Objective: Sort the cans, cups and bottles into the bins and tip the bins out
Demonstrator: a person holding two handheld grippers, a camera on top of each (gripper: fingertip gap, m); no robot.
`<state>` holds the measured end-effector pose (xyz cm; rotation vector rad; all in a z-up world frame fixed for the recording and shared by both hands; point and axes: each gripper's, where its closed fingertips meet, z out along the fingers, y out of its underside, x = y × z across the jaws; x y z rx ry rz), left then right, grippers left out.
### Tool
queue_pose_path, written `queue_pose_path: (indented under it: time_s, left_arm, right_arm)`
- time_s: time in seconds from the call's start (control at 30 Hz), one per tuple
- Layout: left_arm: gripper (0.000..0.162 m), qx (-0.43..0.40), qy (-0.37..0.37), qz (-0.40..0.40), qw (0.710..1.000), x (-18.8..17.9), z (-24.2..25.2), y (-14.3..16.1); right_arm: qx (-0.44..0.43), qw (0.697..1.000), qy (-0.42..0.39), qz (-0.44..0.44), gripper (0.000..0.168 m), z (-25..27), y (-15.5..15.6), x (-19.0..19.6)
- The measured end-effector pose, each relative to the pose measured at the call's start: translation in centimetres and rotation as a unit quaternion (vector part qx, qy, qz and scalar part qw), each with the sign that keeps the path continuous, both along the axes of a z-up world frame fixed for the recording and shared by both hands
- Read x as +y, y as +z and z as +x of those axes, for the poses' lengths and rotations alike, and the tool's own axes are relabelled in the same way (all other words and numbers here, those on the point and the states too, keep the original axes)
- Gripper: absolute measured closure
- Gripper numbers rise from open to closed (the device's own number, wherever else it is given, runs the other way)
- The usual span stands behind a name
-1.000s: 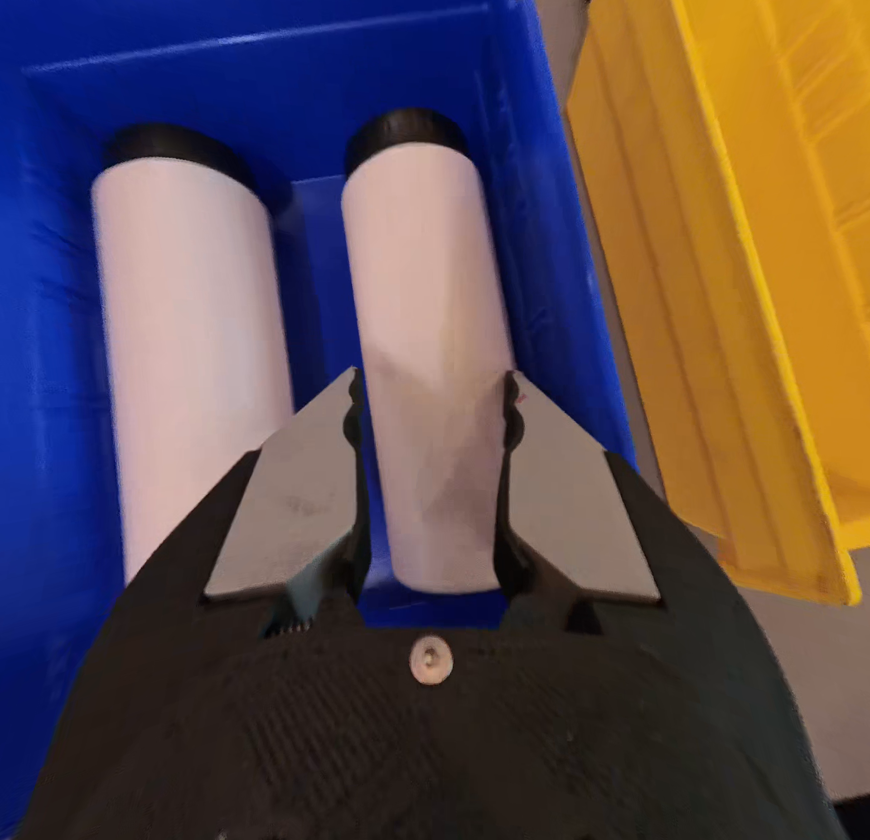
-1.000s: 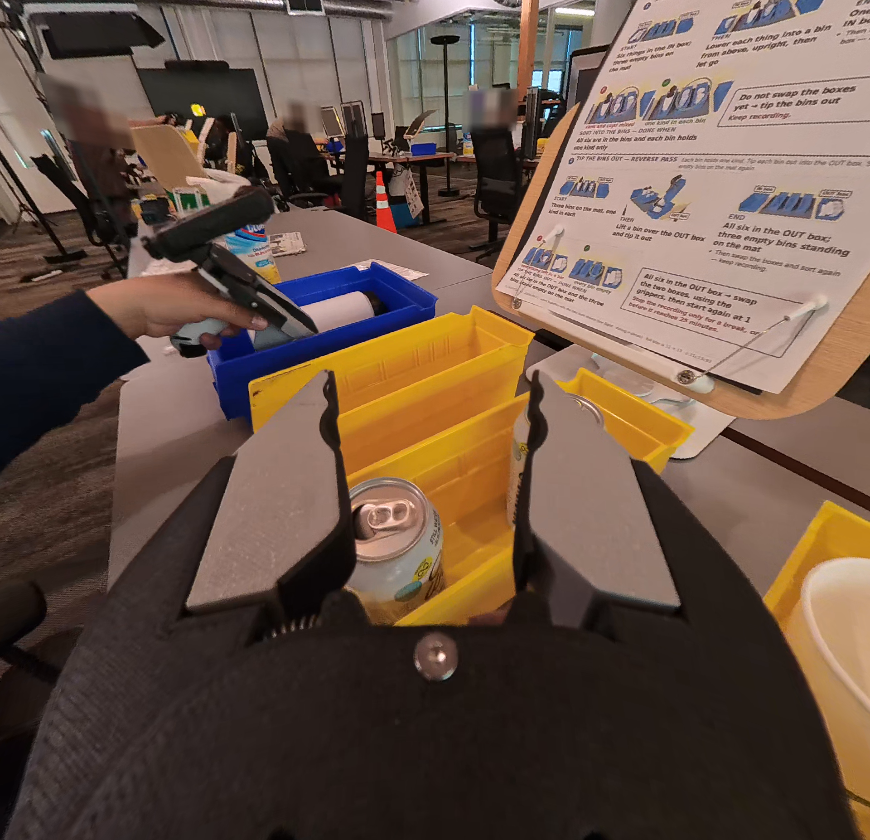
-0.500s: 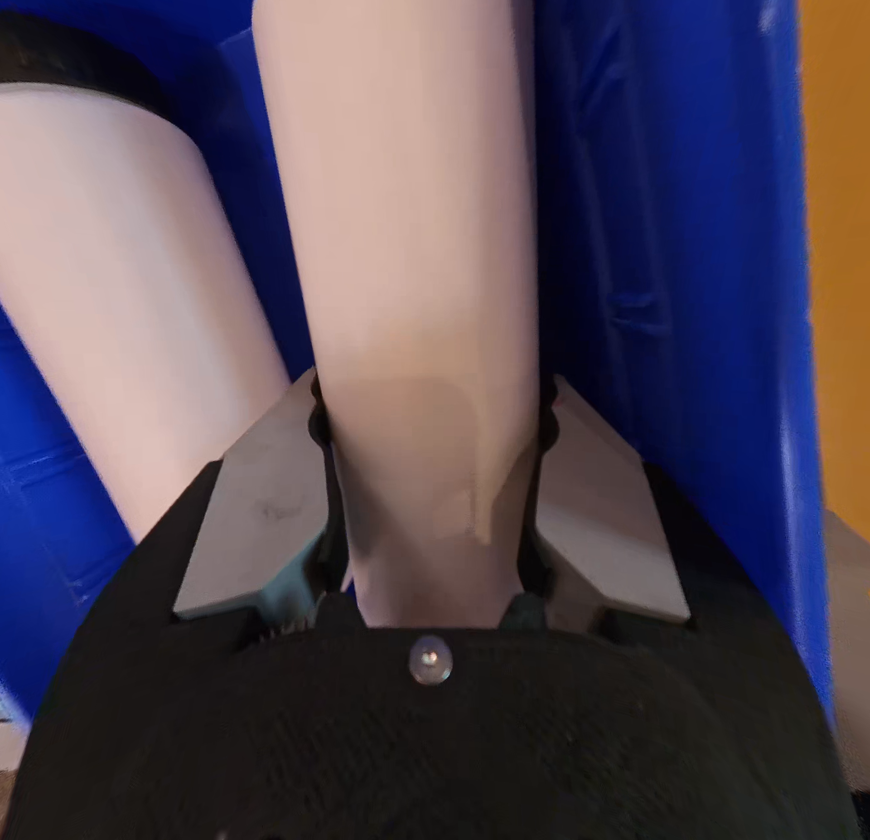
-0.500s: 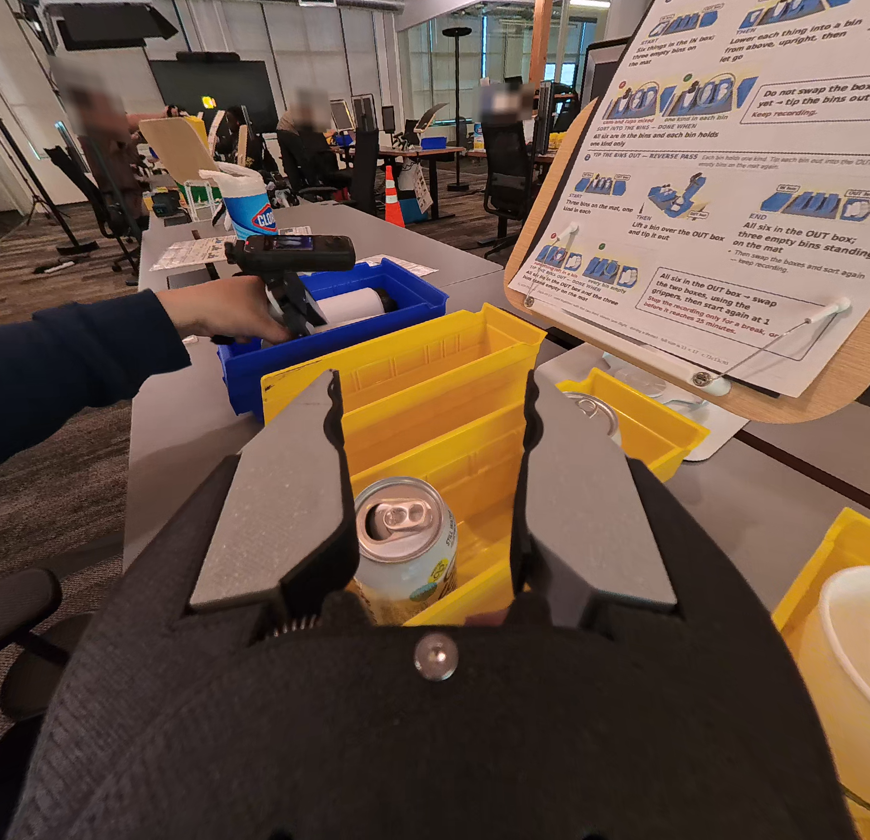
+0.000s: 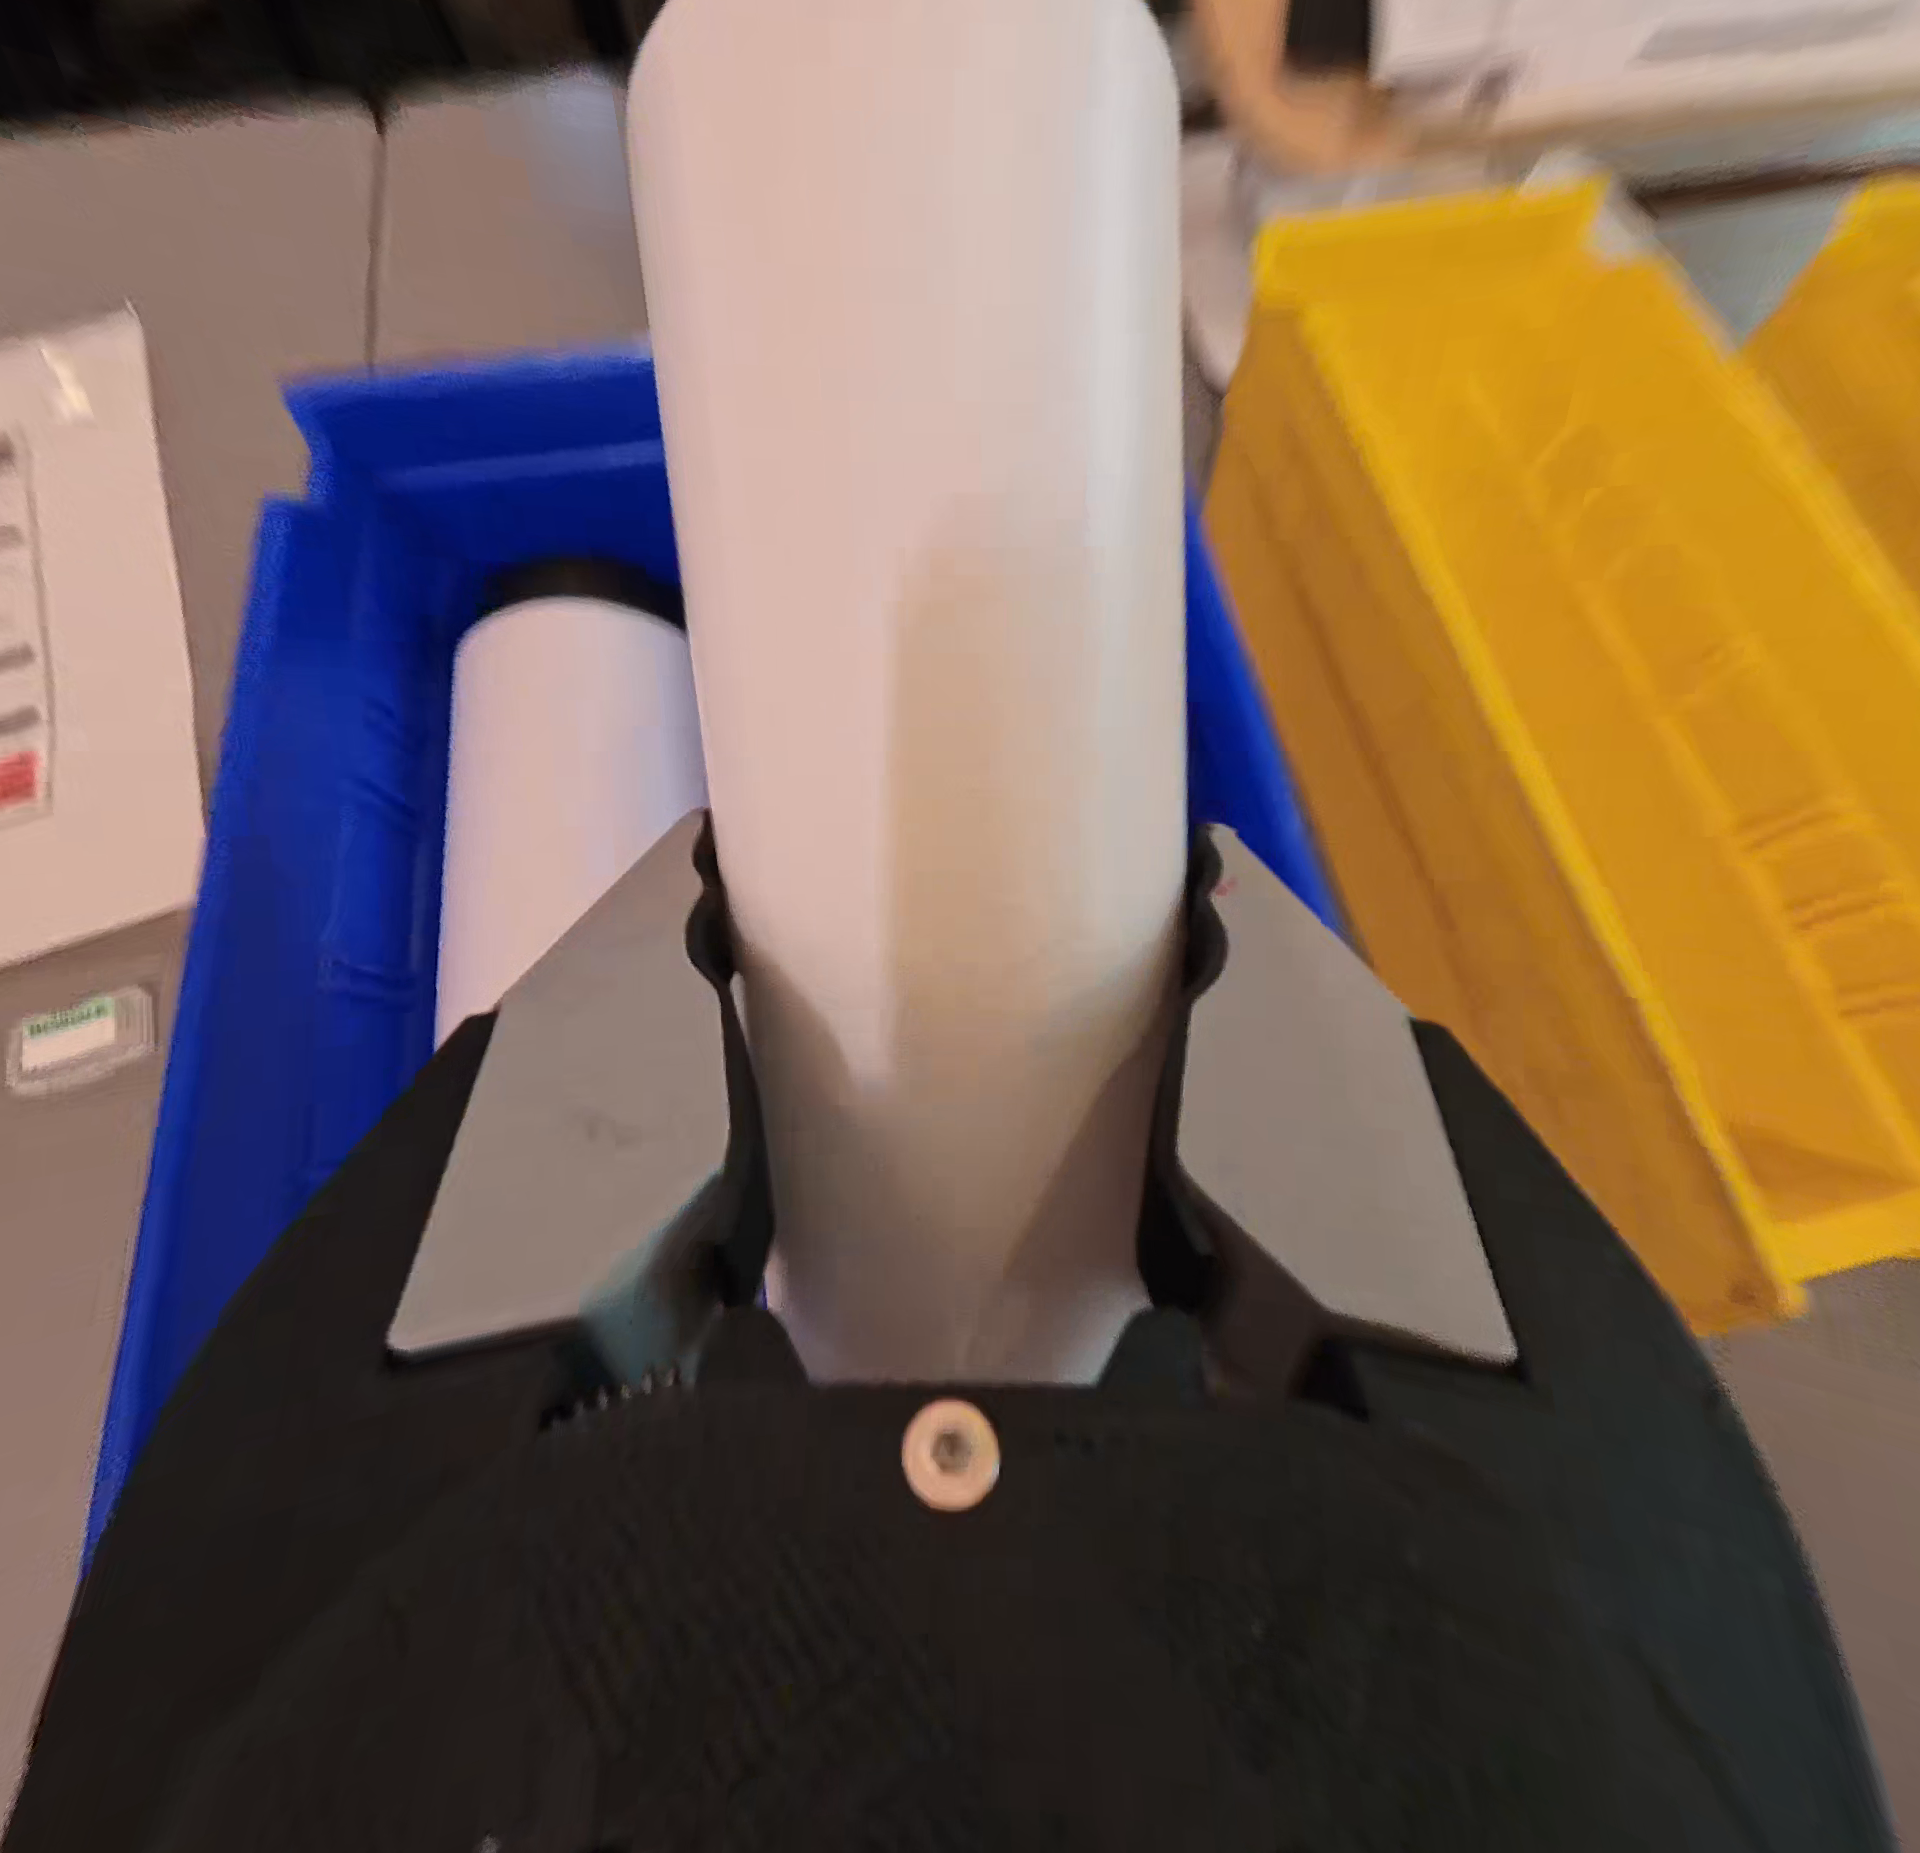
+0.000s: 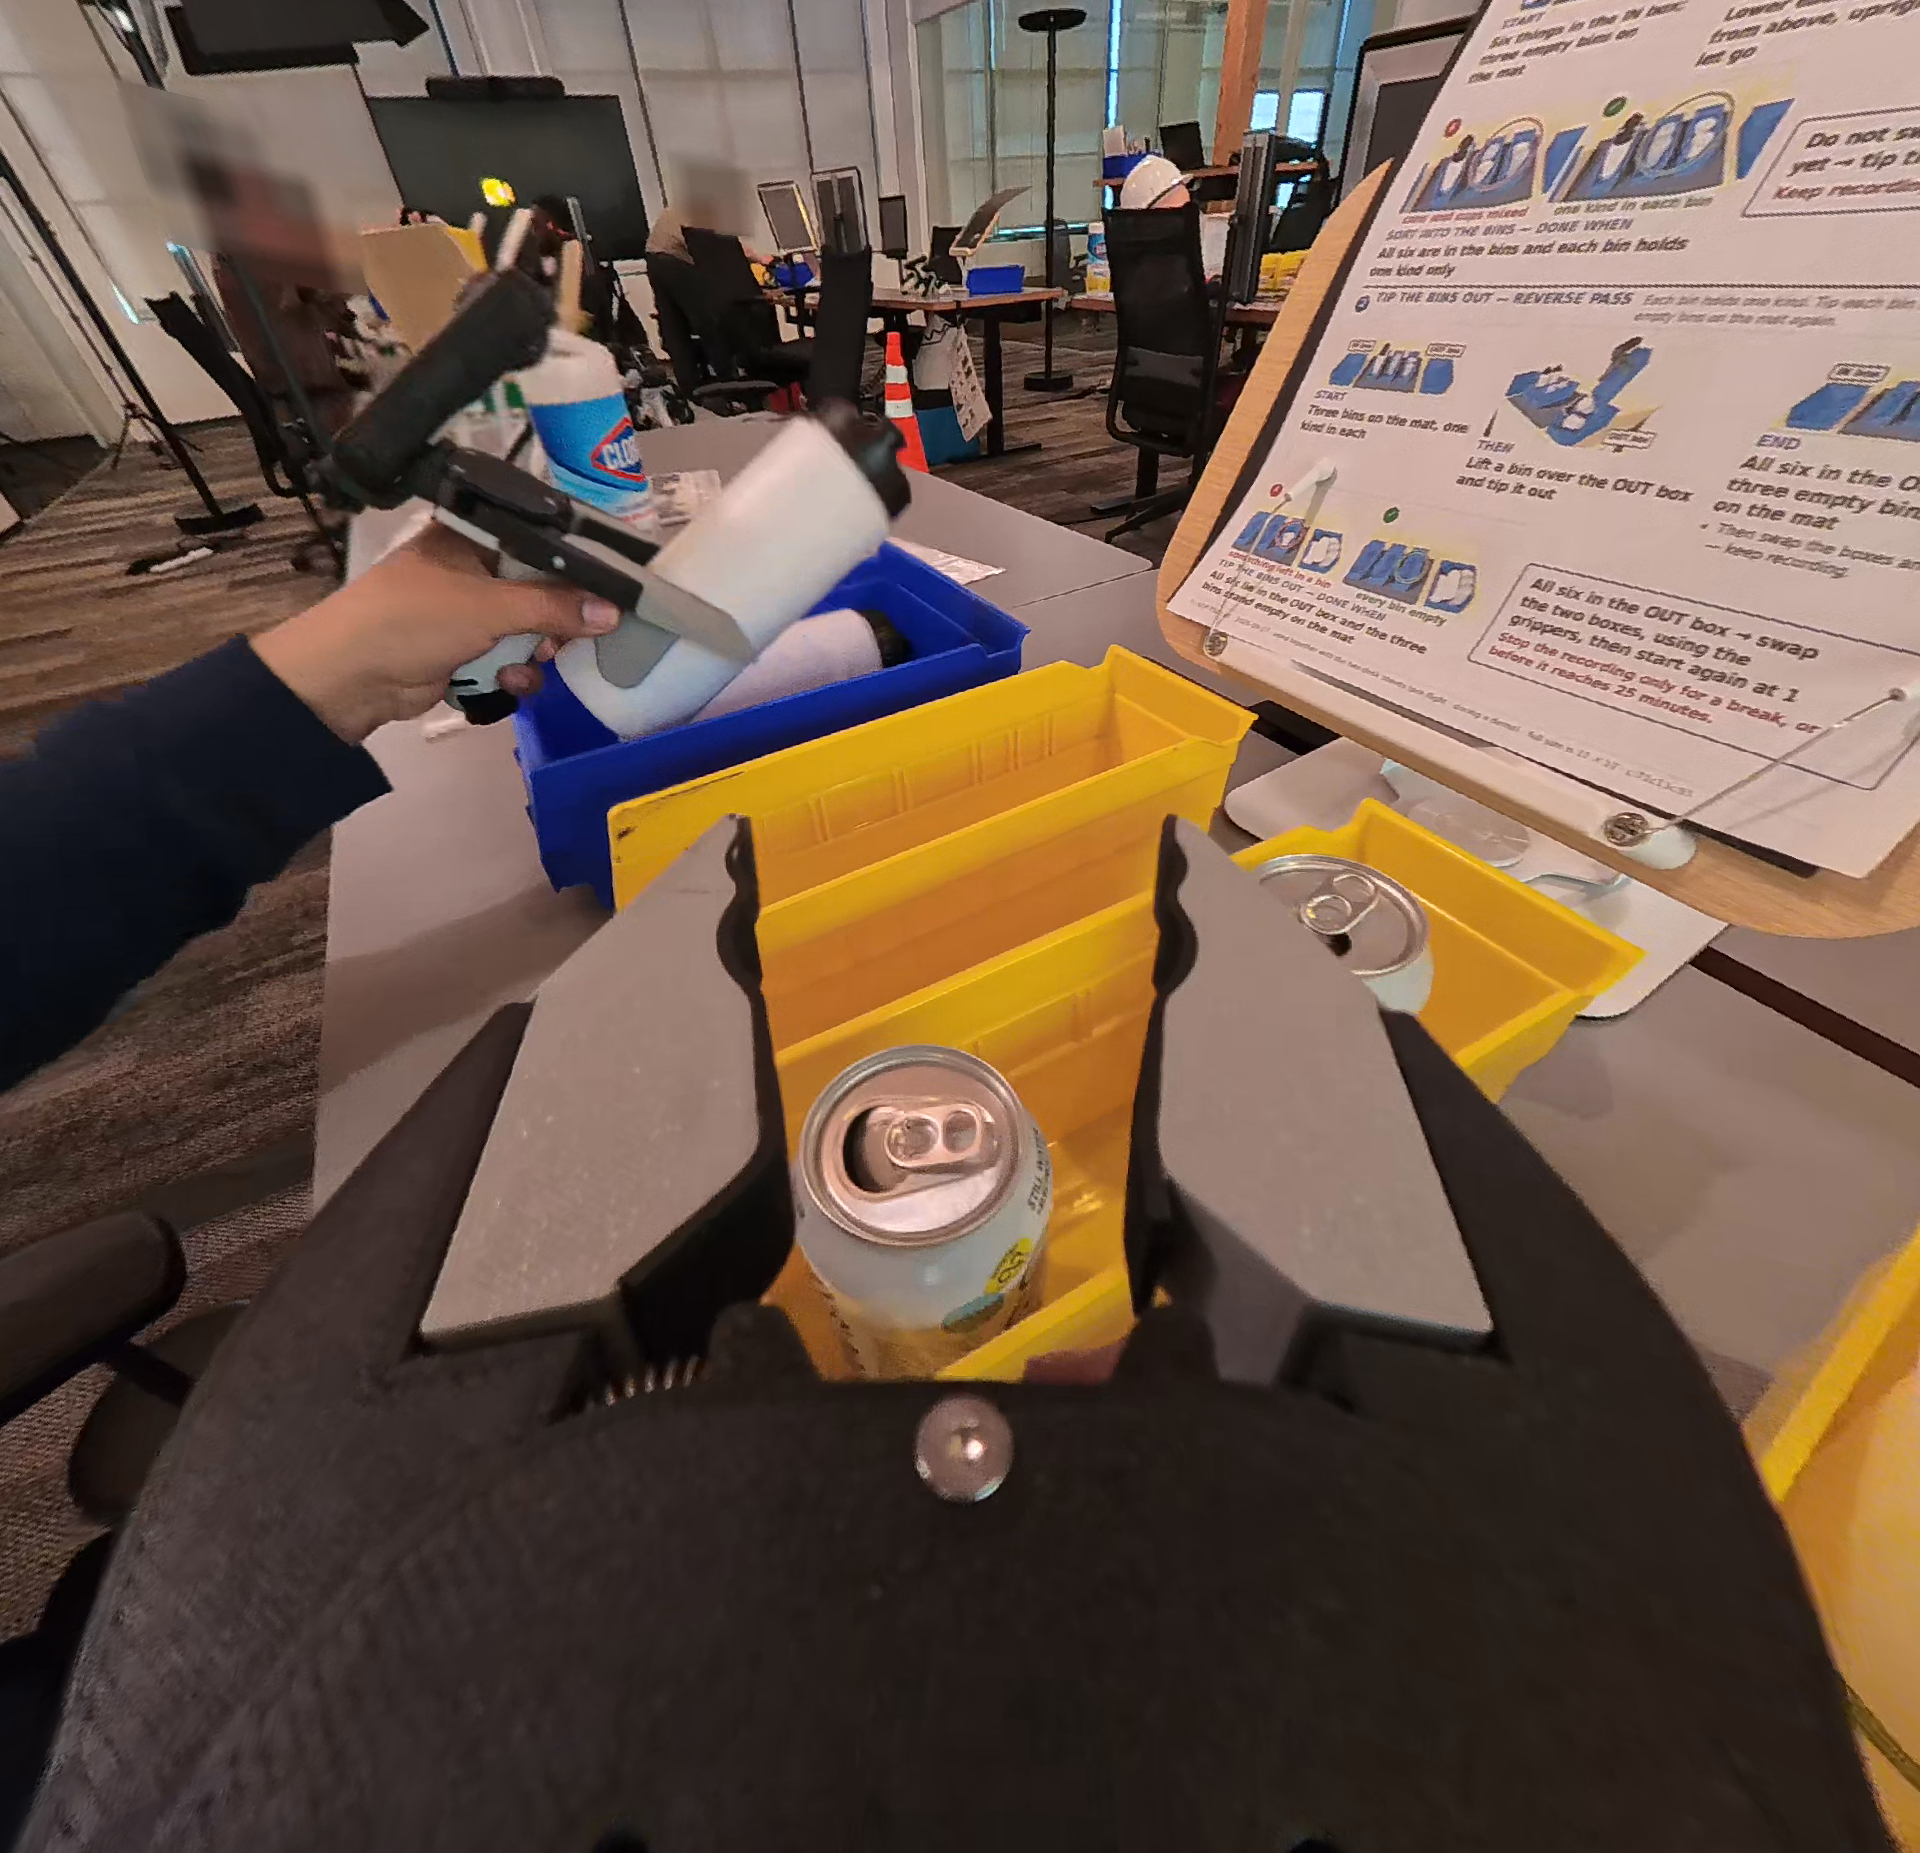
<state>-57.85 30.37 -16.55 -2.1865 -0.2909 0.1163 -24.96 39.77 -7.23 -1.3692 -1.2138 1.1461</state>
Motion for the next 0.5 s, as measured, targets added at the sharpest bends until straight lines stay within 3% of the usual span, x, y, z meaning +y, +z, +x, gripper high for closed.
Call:
queue_pose_path:
  time_s: [0.13, 0.3, 0.37, 0.5]
  left_arm:
    - [0.074, 0.045, -0.048, 0.149, 0.987, -1.3, 5.3, 7.0]
    - [0.075, 0.114, -0.122, 0.243, 0.955, -4.0, 15.7, 12.7]
    - [0.075, 0.128, -0.177, 0.247, 0.944, -4.1, 20.8, 12.7]
    - [0.075, 0.142, -0.292, 0.207, 0.923, -3.3, 30.2, 9.3]
  right_arm:
    - [0.020, 0.999, 0.040, -0.031, 0.091, -0.1, 0.6, -1.3]
    - [0.081, 0.985, 0.137, -0.069, 0.085, 0.5, 3.0, -4.6]
    - [0.111, 0.973, 0.187, -0.081, 0.081, 1.0, 4.2, -6.5]
    - [0.148, 0.945, 0.268, -0.114, 0.068, 1.8, 5.6, -9.2]
